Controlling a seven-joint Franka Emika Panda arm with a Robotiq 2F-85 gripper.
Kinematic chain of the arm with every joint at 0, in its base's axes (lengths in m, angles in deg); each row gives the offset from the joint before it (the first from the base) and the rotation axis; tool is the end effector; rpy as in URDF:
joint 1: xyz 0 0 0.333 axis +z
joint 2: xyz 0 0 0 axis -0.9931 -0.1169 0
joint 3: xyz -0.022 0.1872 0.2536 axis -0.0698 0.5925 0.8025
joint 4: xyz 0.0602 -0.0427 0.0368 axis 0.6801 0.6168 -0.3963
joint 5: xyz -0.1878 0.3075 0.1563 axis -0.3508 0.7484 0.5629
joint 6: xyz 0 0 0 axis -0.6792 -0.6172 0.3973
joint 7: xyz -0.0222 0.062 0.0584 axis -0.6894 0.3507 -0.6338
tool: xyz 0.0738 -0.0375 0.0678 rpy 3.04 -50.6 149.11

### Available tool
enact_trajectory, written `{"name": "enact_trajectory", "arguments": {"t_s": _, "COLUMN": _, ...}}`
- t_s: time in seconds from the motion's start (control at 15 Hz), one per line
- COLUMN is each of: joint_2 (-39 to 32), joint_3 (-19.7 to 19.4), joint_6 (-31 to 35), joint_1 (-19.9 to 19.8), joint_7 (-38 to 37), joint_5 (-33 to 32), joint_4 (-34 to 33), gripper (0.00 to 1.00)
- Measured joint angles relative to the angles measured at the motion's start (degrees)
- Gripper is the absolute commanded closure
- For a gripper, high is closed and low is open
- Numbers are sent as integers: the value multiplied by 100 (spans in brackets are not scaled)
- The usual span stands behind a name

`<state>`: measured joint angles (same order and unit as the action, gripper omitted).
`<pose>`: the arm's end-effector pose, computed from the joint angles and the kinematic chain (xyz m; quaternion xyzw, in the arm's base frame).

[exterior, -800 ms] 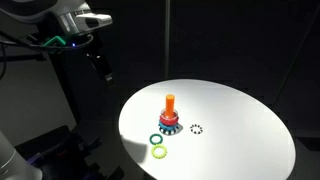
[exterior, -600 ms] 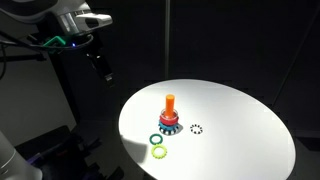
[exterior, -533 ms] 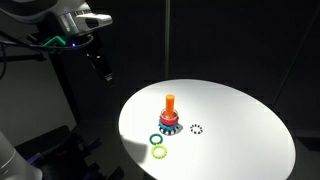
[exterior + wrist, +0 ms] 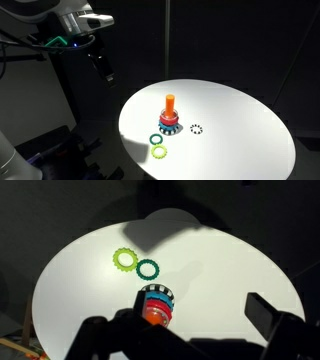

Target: Move the ring holder to the right a bit and put the green ring on the ring holder

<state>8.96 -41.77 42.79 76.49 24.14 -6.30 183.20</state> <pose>0.3179 -0.0428 0.4388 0.9928 -0.0704 0.0844 0.0483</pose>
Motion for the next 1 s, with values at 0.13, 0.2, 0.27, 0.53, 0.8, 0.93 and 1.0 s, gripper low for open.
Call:
{"name": "enact_trajectory", "arguments": {"t_s": 0.13, "joint_2": -115, "joint_3": -35, "joint_6": 0, "joint_1": -22, "joint_7": 0, "joint_5": 0, "joint_4": -51, "gripper": 0}}
{"name": "enact_trajectory", "arguments": {"t_s": 0.2, "joint_2": -187, "joint_3": -54, "joint_6": 3, "joint_1": -37, "joint_7": 0, "joint_5": 0, "joint_4": -80, "gripper": 0}}
{"name": "enact_trajectory", "arguments": {"t_s": 0.27, "joint_2": -273, "joint_3": -74, "joint_6": 8, "joint_1": -55, "joint_7": 0, "joint_5": 0, "joint_4": -110, "gripper": 0}}
{"name": "enact_trajectory", "arguments": {"t_s": 0.53, "joint_2": -745, "joint_3": -227, "joint_6": 159, "joint_1": -91, "joint_7": 1, "joint_5": 0, "joint_4": -235, "gripper": 0}}
{"name": "enact_trajectory", "arguments": {"t_s": 0.8, "joint_2": -1430, "joint_3": -419, "joint_6": 436, "joint_1": -94, "joint_7": 6, "joint_5": 0, "joint_4": -475, "gripper": 0}}
{"name": "enact_trajectory", "arguments": {"t_s": 0.93, "joint_2": -1850, "joint_3": -522, "joint_6": 615, "joint_1": -96, "joint_7": 7, "joint_5": 5, "joint_4": -626, "gripper": 0}}
{"name": "enact_trajectory", "arguments": {"t_s": 1.0, "joint_2": -2072, "joint_3": -573, "joint_6": 717, "joint_1": -96, "joint_7": 8, "joint_5": 13, "joint_4": -706, "gripper": 0}}
